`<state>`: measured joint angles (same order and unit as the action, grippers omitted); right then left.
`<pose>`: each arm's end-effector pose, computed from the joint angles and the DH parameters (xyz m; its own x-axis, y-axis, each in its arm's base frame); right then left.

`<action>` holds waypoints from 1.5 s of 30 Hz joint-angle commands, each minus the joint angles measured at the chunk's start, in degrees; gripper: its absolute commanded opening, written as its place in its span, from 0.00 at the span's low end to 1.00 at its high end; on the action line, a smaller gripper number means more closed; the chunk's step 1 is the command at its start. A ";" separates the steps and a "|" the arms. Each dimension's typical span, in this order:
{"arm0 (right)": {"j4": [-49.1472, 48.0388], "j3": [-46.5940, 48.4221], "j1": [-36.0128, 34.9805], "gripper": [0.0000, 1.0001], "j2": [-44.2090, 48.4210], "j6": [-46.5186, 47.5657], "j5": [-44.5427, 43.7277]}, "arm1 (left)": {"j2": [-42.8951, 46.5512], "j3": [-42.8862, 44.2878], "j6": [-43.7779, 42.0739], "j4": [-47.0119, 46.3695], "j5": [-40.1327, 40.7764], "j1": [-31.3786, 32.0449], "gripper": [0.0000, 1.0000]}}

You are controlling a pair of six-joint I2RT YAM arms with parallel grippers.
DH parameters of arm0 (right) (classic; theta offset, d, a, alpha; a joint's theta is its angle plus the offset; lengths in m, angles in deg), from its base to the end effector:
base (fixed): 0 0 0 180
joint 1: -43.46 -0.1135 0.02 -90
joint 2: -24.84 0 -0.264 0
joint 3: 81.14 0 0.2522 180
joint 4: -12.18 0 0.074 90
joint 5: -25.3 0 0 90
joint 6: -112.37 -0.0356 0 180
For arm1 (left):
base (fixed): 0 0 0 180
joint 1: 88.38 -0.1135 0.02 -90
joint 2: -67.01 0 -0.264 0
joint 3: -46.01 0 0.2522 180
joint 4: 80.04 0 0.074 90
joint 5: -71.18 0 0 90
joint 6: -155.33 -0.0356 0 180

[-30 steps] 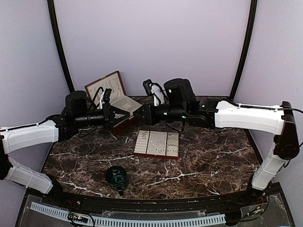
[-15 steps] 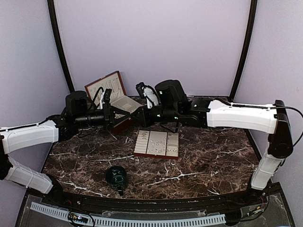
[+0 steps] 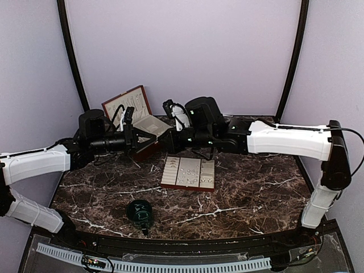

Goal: Organize the mixed jewelry
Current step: Pass from the left arm to the right, then adjust the compartment layer at the center of the board.

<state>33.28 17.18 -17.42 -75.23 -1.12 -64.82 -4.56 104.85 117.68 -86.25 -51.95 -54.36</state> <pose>0.2041 0.3662 0.3232 -0.5211 -0.1165 -0.8455 -0.7250 0.5831 0.3666 0.2259 -0.1760 0.2966 -0.7848 -0.2702 -0.5577 0.4866 0.2887 -0.8245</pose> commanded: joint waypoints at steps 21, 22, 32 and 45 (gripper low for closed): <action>-0.40 -3.63 -0.33 0.00 4.94 2.87 -11.55 | 2.31 1.47 -5.59 7.83 4.18 0.25 0.56; -0.14 -4.47 -0.29 0.00 5.69 3.25 -12.50 | 2.97 1.57 -6.84 10.50 6.00 0.21 0.60; -2.72 -17.91 3.62 0.00 14.58 7.42 -11.99 | -1.76 -0.27 -11.02 22.82 12.94 0.17 0.75; -9.19 -31.90 6.83 0.00 19.26 20.54 -10.54 | -18.80 3.80 -13.86 20.14 6.10 0.25 0.71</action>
<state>26.94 -13.68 -10.73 -56.90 13.55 -73.74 -20.93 106.01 105.77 -65.24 -42.03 -54.36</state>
